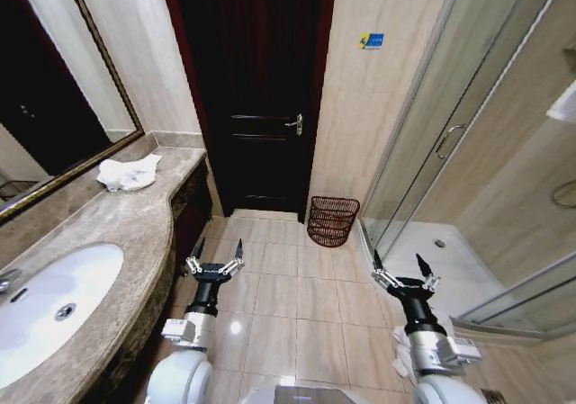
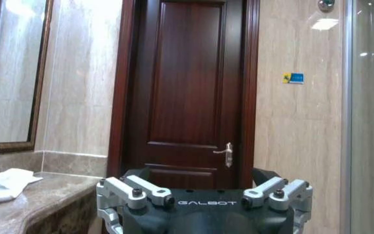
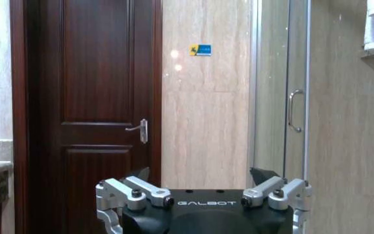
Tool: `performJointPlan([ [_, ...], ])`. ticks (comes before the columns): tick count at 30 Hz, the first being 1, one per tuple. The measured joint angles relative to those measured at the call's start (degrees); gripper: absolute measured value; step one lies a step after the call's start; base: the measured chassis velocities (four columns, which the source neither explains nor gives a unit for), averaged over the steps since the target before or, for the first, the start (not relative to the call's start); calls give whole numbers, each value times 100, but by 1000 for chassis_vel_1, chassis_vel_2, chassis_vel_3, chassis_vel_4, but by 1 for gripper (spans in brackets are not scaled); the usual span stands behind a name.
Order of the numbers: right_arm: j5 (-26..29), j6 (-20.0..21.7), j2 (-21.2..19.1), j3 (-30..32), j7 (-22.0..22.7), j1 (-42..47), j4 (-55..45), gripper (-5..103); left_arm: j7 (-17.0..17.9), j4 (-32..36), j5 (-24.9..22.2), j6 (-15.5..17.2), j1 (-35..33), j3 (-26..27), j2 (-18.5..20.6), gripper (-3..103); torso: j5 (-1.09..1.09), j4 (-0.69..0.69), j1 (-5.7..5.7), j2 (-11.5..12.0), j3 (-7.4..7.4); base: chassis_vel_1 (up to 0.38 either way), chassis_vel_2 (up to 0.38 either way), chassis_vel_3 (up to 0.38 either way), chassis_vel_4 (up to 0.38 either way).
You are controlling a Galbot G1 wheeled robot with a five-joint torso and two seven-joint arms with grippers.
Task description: Discard the used towel into the hamper.
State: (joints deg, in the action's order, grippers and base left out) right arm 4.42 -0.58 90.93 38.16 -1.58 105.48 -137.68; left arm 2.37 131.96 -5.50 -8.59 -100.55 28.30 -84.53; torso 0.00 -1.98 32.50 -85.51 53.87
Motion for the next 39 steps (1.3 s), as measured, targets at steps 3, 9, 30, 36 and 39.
performJointPlan([
  [3,0,0,0,0,0,0,0,100,0,0,0,0,0,0,0,100,0,0,0,0,0,0,0,0,0],
  [9,0,0,0,0,0,0,0,100,0,0,0,0,0,0,0,100,0,0,0,0,0,0,0,0,0],
  [30,-127,117,-255,257,140,-1139,686,100,466,448,-642,905,-97,1264,260,100,0,0,0,0,0,0,0,0,0],
  [36,397,509,-444,588,-107,-1343,526,100,311,717,-950,1056,-142,1433,351,100,0,1,1,0,0,0,0,0,0],
  [39,446,580,-392,592,-196,-1164,355,100,232,622,-1034,1161,-47,1247,571,100,0,0,-1,0,0,0,0,0,0],
])
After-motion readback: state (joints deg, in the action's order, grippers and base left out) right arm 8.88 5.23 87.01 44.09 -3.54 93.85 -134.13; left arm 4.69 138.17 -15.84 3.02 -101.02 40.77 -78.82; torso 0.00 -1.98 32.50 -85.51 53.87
